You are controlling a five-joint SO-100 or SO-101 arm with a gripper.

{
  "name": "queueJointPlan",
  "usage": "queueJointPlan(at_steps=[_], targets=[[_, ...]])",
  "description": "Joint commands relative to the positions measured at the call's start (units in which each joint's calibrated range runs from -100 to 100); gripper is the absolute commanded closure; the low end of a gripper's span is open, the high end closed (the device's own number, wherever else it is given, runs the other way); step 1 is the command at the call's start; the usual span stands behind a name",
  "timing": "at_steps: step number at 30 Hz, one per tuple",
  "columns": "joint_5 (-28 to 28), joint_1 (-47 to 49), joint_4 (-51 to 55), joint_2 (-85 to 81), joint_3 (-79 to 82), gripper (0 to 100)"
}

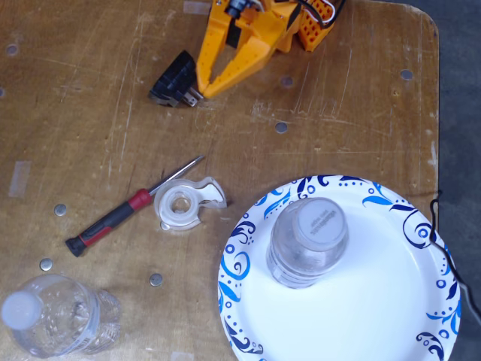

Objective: Move the bottles to the plate

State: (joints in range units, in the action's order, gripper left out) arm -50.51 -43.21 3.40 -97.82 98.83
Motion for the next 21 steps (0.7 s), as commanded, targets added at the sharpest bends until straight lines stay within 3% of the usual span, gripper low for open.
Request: queueJointPlan(at_steps=[1,8,15,21], targets=[[0.22,-2.88,-1.92,-0.07,-1.71,97],[-0.25,-2.13,-0.62,5.24,-6.31,81],[-0.4,-2.02,-0.79,23.54,-19.64,70],[-0.4,-2.24,-11.85,42.0,-28.11,63]])
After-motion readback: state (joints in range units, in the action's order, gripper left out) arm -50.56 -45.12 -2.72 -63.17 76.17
